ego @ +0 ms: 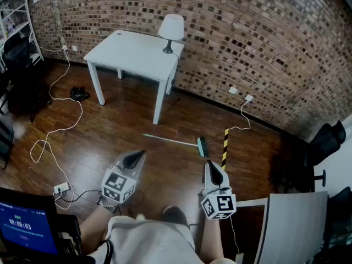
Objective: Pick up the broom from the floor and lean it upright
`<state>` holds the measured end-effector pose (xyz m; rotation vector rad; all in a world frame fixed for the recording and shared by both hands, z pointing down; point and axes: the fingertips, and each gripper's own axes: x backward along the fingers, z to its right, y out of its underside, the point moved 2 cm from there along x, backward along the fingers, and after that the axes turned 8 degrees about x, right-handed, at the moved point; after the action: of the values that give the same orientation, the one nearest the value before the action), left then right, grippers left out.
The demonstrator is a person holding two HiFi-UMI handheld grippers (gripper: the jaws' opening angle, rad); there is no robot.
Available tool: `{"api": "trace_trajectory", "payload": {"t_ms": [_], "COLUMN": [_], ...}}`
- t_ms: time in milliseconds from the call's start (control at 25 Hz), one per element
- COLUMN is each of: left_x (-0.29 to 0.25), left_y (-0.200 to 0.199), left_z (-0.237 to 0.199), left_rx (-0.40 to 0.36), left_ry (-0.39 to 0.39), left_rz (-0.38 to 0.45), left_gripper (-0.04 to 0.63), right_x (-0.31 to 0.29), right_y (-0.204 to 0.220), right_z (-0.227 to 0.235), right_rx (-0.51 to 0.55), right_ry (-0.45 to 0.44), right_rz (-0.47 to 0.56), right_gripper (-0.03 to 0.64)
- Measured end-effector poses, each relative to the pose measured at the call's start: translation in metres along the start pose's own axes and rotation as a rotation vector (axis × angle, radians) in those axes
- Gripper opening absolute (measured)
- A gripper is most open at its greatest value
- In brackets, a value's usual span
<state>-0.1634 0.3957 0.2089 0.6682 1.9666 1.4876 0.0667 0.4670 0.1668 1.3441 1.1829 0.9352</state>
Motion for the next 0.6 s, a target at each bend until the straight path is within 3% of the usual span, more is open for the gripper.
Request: {"api": "trace_trajectory", "payload": {"t_ms": [200,400,600], "left_x": [-0.025,-0.096,-0.179], "left_y": [-0.002,-0.008,-0.021], "left_z": [-0.013,-0.028,-0.037], "left_rx": [-0.010,0.068,0.064], "left_ry": [0.008,-0.007,-0.048], "left_rz": [0.002,-0.006,-0.012], "left_gripper": [-0.002,-0.002,-0.002], "right_x": [-0.025,-0.078,-0.140], "right_y": [0.002,0.010,0.030], "right_z": [0.014,0.072,0.134], "right_rx": [-0.006,-0.019,-0.039], "right_ry": [-0.013,-0.029,-0.099], "right_rz": [0.020,0.038,0.017], "right_gripper": [0.014,0.014,0.014]}}
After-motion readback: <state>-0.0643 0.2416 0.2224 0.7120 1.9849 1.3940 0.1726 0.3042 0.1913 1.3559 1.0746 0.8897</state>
